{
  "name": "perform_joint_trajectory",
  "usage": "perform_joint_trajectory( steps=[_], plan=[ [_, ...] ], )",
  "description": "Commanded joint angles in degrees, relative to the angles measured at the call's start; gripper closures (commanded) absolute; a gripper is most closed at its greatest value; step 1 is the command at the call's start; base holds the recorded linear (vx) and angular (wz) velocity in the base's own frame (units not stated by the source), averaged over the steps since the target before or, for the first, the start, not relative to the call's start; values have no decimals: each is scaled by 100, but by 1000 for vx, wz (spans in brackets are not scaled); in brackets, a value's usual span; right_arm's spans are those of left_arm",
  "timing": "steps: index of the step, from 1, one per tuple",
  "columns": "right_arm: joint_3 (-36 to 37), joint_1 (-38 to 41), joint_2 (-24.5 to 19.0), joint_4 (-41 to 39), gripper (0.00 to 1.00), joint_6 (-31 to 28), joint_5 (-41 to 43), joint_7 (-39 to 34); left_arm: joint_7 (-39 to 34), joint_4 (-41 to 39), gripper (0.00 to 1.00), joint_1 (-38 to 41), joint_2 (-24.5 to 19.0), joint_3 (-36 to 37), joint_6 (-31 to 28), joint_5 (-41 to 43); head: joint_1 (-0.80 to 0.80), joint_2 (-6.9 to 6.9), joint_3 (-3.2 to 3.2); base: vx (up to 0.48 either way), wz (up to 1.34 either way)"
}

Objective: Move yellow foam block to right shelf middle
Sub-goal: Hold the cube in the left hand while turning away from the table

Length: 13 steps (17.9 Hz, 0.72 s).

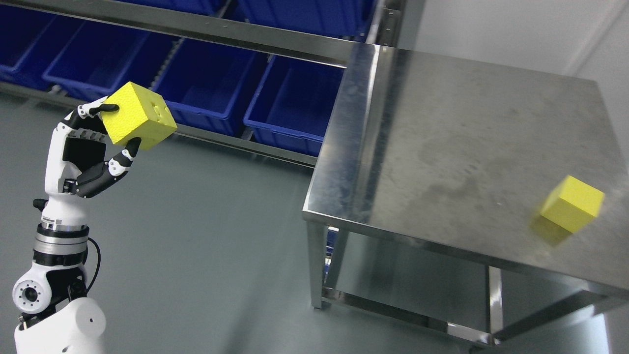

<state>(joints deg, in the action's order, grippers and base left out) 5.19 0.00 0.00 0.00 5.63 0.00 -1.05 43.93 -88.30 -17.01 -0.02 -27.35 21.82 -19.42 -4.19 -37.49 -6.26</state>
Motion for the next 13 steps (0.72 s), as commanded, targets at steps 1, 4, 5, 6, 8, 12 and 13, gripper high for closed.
perform_joint_trajectory(
  steps=[1, 4, 5, 6, 8, 12, 13],
  plan=[
    [0, -18, 100, -100, 0, -9, 9, 0, 1, -12, 87, 31, -98, -139, -3, 8, 0, 0, 0, -19, 879],
    [0, -18, 100, -100, 0, 0, 9, 0, -8, -12, 87, 31, -98, -139, -11, 0, 0, 0, 0, 6, 969],
    [0, -9, 100, -100, 0, -9, 9, 0, -8, -12, 87, 31, -98, -139, -11, 0, 0, 0, 0, 6, 994],
    [0, -18, 100, -100, 0, -9, 9, 0, -16, -12, 87, 31, -98, -139, -11, 8, 0, 0, 0, 7, 980],
    [0, -18, 100, -100, 0, 0, 9, 0, -16, -12, 87, 31, -98, -147, -11, 9, 0, 1, 0, 17, 932],
    [0, -18, 100, -100, 0, -9, 9, 0, -43, -12, 87, 31, -98, -147, -11, 0, 0, 1, 0, 14, 792],
    [0, -18, 100, -100, 0, 0, 9, 0, -43, -12, 87, 31, -98, -147, -11, 8, 0, 1, 0, 37, 641]
  ],
)
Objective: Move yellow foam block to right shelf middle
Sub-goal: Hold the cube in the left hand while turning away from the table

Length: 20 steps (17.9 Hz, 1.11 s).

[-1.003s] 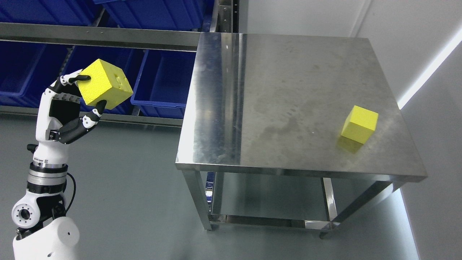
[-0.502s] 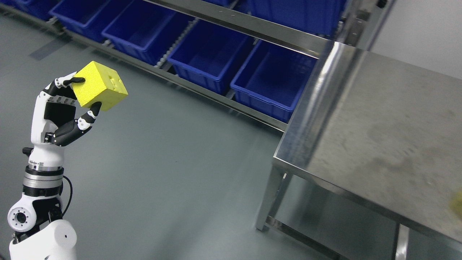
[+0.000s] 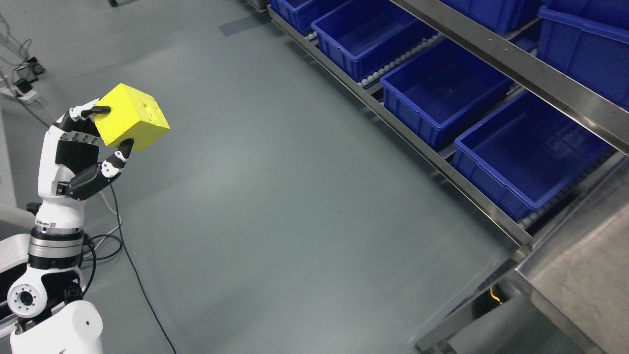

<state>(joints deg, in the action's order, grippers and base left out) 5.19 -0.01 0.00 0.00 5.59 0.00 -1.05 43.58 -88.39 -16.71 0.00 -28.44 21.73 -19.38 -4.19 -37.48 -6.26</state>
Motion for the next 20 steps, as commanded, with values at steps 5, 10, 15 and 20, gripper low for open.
perform_joint_trajectory(
  steps=[5, 10, 15, 20],
  plan=[
    [0, -17, 100, -100, 0, -5, 9, 0, -16, -3, 87, 1, -100, -39, -2, 5, 0, 0, 0, 47, 458],
    [0, -17, 100, -100, 0, -5, 0, 0, -25, -3, 87, 1, -100, -39, -2, 4, 0, 0, 0, 40, 197],
    [0, -17, 100, -100, 0, -5, 0, 0, -25, -3, 87, 1, -100, -39, -2, 5, 0, 0, 0, 58, 182],
    [0, -17, 100, -100, 0, -5, 9, 0, -25, 14, 87, 1, -100, -30, -10, 5, 0, 0, 0, 92, 146]
  ],
)
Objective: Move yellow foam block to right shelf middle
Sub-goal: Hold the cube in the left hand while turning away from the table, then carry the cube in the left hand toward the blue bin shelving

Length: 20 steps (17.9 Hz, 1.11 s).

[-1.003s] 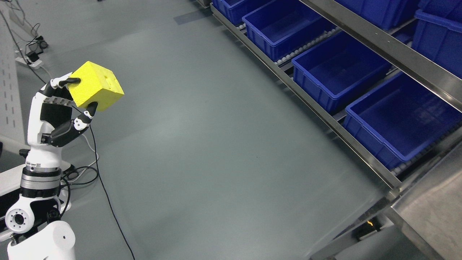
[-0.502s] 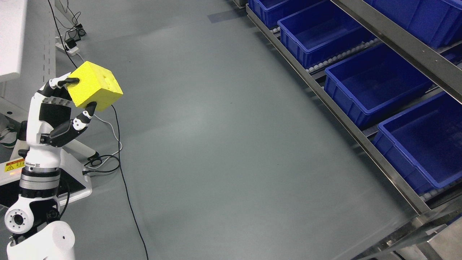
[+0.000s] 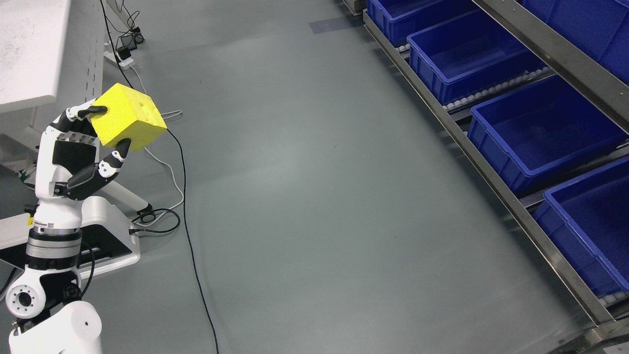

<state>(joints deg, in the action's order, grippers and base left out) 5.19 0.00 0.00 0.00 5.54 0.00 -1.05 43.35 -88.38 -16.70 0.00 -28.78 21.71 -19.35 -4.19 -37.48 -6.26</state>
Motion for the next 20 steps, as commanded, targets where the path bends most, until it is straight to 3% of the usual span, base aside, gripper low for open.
perform_joint_trajectory(
  steps=[1, 20],
  plan=[
    [0, -18, 100, -100, 0, 0, 9, -1, -2, 14, 87, 0, -100, 4, -9, 1, 0, 0, 0, 140, 87],
    [0, -18, 100, -100, 0, 0, 9, -1, -2, 14, 87, 0, -100, 21, -9, 1, 0, 0, 0, 254, -62]
  ],
)
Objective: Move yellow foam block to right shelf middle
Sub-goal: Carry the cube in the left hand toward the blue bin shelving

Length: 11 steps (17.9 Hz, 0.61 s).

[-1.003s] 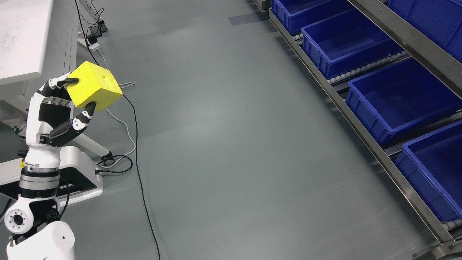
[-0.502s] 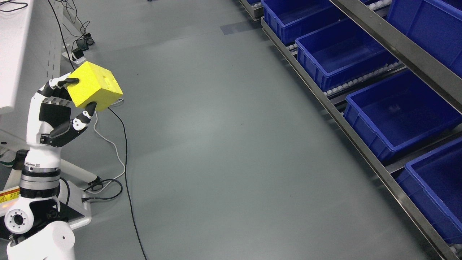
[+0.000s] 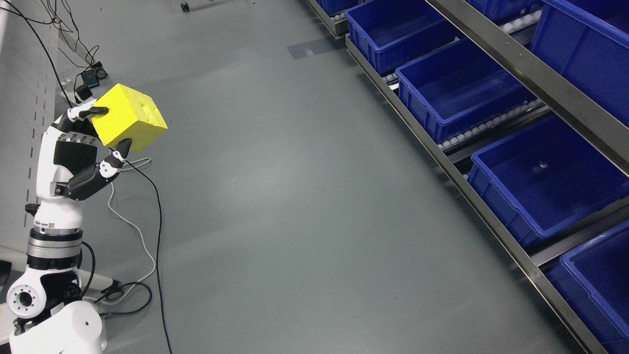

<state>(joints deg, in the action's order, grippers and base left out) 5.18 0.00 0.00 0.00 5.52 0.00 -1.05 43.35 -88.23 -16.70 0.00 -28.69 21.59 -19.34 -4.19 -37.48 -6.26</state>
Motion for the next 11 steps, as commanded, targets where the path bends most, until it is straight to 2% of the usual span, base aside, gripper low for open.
perform_joint_trajectory(
  steps=[1, 11],
  plan=[
    [0, -9, 100, -100, 0, 11, 9, -1, -2, 8, 87, 0, -100, 12, 3, 0, 0, 0, 0, 300, 2],
    [0, -9, 100, -100, 0, 2, 9, -1, -2, 8, 87, 0, -100, 47, -6, 9, 0, 0, 0, 358, 59]
  ],
)
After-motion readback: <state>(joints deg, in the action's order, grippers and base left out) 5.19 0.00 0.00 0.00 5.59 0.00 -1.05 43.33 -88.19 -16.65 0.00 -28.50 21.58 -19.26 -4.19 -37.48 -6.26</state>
